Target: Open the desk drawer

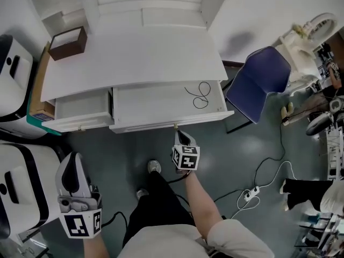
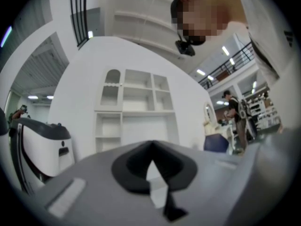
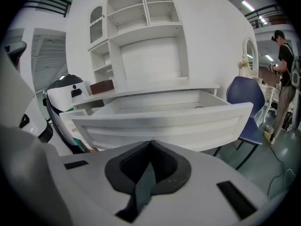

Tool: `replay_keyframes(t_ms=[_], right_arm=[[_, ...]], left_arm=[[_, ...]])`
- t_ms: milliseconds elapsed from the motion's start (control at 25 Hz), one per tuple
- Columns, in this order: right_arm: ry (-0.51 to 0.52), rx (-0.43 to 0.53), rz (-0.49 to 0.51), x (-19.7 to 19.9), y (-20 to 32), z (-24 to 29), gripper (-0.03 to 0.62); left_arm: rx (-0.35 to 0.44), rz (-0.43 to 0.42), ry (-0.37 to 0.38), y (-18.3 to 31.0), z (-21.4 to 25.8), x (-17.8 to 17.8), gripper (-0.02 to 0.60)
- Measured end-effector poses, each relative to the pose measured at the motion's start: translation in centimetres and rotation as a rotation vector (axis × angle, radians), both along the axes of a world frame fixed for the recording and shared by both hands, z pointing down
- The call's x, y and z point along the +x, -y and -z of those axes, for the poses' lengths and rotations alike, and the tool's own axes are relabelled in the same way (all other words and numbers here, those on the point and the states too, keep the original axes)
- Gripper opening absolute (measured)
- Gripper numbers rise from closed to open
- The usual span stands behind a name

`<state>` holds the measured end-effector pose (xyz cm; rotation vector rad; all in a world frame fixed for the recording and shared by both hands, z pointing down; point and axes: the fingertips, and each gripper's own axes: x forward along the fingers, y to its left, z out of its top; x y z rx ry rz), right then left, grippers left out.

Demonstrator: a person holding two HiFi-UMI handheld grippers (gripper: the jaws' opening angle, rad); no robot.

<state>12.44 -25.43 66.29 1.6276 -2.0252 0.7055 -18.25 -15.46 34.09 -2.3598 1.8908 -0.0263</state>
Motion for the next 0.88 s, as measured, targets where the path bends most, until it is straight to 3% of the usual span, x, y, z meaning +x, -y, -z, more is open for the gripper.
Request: replay_keyframes(t_ms=[880], right_arm=[[-0.03, 0.415, 0.132, -2.2, -6.8, 21.1, 0.002]], left_arm=[[0.075, -0.084, 0.0, -4.4, 4.0, 2.3, 0.008]])
